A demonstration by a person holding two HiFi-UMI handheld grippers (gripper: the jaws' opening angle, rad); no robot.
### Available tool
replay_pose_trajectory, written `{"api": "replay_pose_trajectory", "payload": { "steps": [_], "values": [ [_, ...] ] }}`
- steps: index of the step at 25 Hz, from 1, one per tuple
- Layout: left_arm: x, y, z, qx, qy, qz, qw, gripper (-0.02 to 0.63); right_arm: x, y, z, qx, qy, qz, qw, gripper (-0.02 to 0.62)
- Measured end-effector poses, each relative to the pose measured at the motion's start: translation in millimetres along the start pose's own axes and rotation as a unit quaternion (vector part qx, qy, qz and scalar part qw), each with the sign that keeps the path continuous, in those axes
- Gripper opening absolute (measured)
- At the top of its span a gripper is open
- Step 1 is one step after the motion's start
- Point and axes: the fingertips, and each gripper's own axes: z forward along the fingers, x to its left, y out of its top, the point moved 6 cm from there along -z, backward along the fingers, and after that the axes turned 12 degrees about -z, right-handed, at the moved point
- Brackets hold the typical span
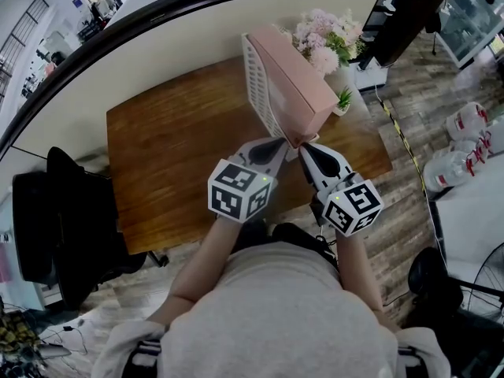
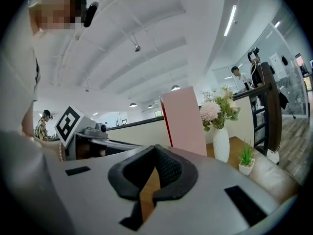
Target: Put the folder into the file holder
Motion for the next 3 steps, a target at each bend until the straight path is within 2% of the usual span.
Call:
{"api": "replay_pose_trajectory", "payload": {
  "steps": [3],
  "values": [
    [-1.3,0.6,0.9,0.002,-0.001,0.003,1.0,0.011,-0.1,0.6,0.7,0.0,0.001,-0.002,1.0,0.005]
  ]
}}
